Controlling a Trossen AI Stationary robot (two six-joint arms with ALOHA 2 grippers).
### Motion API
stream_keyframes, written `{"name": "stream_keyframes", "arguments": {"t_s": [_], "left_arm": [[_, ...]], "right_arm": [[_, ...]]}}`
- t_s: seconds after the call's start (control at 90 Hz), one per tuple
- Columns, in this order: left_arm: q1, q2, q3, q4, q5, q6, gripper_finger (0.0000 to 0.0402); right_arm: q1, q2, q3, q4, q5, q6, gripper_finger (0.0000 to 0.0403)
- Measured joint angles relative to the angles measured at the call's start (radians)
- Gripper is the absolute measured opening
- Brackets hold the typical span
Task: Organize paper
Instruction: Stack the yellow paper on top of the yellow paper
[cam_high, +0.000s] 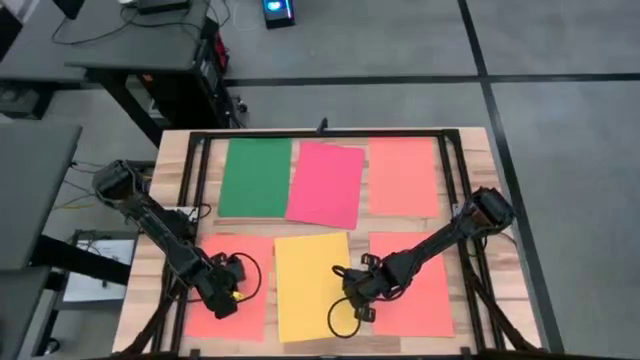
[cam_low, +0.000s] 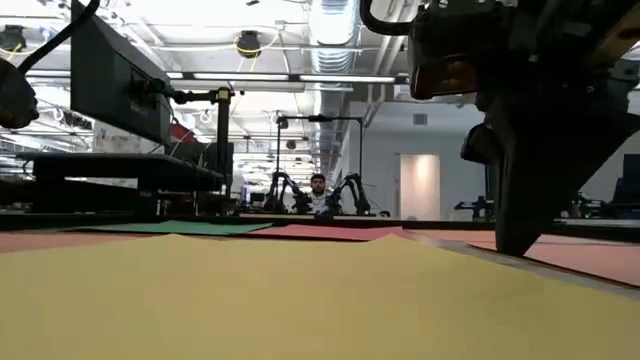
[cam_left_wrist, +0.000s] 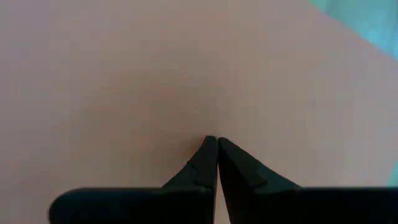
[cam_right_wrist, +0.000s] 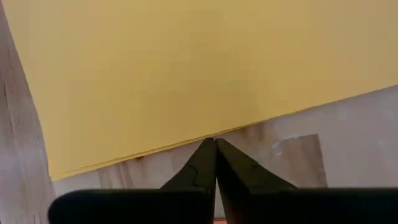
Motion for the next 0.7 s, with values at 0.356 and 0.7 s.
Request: {"name": "stream_keyframes", "arguments": {"t_s": [0.356, 0.7], "left_arm": [[0.0, -0.053, 0.039, -0.088, -0.038, 0.011, 0.0], [0.063, -0.054, 0.042, 0.003, -0.103, 0.134, 0.0]], "right_arm": [[0.0, 0.0, 0.0, 0.006, 0.0, 0.0, 0.0], [-0.023, -0.018, 0.0, -0.047, 0.026, -0.01, 0.0]]}}
